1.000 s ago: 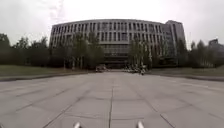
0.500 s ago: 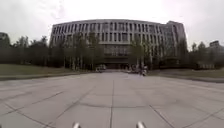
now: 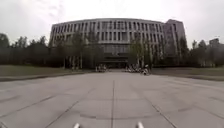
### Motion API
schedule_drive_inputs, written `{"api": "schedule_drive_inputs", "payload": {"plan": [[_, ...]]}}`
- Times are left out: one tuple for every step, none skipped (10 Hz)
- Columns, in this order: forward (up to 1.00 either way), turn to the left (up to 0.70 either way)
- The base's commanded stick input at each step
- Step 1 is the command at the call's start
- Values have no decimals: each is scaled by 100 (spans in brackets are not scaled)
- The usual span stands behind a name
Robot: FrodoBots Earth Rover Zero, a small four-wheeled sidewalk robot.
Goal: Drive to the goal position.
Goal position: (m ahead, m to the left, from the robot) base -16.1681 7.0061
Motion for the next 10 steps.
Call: {"api": "schedule_drive_inputs", "payload": {"plan": [[85, 0], [85, 0], [85, 0], [85, 0], [85, 0], [85, 0], [85, 0], [85, 0], [85, 0], [85, 0]]}}
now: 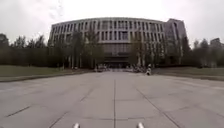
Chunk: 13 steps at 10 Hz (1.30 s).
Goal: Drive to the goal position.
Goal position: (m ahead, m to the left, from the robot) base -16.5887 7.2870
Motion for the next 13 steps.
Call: {"api": "schedule_drive_inputs", "payload": {"plan": [[85, 0], [85, 0], [85, 0], [85, 0], [49, 0], [11, 0], [0, 0], [0, 0], [0, 0], [3, 0], [15, 0], [81, 0], [85, 0]]}}
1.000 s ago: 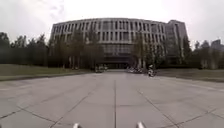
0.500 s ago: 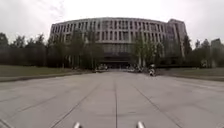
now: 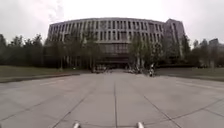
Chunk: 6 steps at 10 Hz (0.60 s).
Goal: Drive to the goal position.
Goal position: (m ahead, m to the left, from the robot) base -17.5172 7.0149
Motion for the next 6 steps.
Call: {"api": "schedule_drive_inputs", "payload": {"plan": [[85, 0], [85, 0], [85, 0], [85, 0], [85, 0], [85, 0]]}}
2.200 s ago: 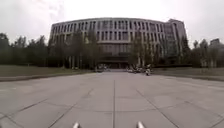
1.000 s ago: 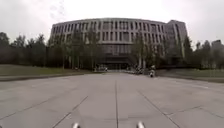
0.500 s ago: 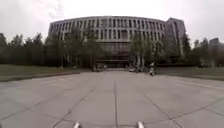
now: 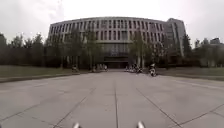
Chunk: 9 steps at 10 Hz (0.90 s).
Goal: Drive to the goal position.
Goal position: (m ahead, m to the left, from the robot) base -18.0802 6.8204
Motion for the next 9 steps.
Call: {"api": "schedule_drive_inputs", "payload": {"plan": [[85, 0], [85, 0], [85, 0], [85, 0], [85, 0], [85, 0], [85, 0], [54, 0], [0, 0]]}}
